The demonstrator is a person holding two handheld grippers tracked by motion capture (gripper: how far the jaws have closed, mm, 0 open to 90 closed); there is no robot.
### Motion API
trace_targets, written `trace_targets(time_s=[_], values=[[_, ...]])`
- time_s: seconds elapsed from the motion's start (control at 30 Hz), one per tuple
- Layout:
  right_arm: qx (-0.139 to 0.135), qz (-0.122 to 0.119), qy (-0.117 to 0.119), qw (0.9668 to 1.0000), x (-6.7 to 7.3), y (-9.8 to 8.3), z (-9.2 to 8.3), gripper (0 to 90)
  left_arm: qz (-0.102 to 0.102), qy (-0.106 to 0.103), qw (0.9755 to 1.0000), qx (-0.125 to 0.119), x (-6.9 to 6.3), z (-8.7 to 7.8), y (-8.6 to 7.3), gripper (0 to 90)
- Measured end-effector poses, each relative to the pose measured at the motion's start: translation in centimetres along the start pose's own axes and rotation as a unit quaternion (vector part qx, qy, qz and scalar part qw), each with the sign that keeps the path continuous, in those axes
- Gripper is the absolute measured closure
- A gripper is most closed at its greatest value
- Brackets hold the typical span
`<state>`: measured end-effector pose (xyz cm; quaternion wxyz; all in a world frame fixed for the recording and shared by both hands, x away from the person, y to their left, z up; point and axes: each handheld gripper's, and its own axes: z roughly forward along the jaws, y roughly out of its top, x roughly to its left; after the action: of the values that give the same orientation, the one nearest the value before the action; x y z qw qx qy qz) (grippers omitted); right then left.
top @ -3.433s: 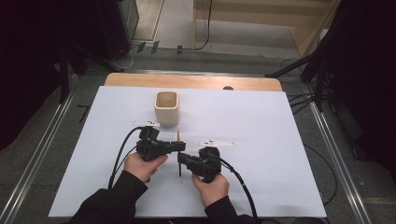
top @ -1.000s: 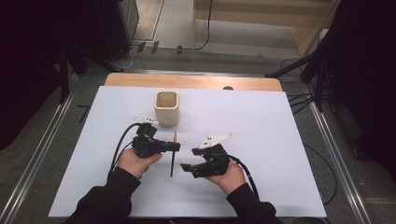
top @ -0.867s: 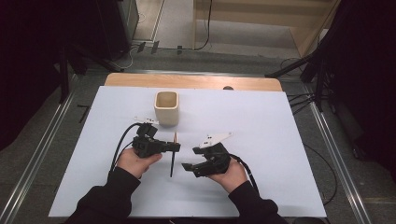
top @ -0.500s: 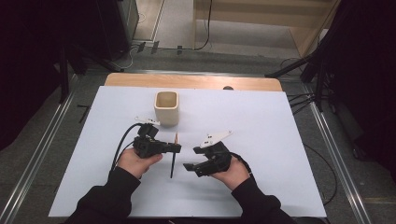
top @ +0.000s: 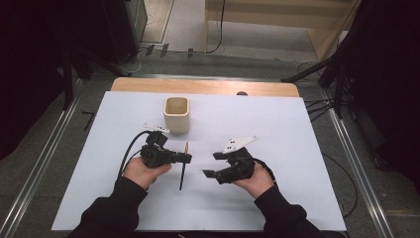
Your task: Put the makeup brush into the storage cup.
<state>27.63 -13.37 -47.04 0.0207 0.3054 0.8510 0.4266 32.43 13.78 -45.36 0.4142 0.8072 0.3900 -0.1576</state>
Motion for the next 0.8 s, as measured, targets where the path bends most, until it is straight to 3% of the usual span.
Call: trace_targets(time_s=[0.17, 0.8], values=[[-0.003, -0.013, -0.004, 0.9999, -0.4, -0.2, -0.8, 28.4, 0.001, 0.002, 1.0, 0.005, 0.1, 0.1, 0.0, 83.0], [-0.002, -0.004, -0.026, 0.9997, -2.0, -2.1, -3.2, 27.5, 0.001, 0.001, 1.0, 0.003, 0.2, -0.6, 0.1, 83.0]])
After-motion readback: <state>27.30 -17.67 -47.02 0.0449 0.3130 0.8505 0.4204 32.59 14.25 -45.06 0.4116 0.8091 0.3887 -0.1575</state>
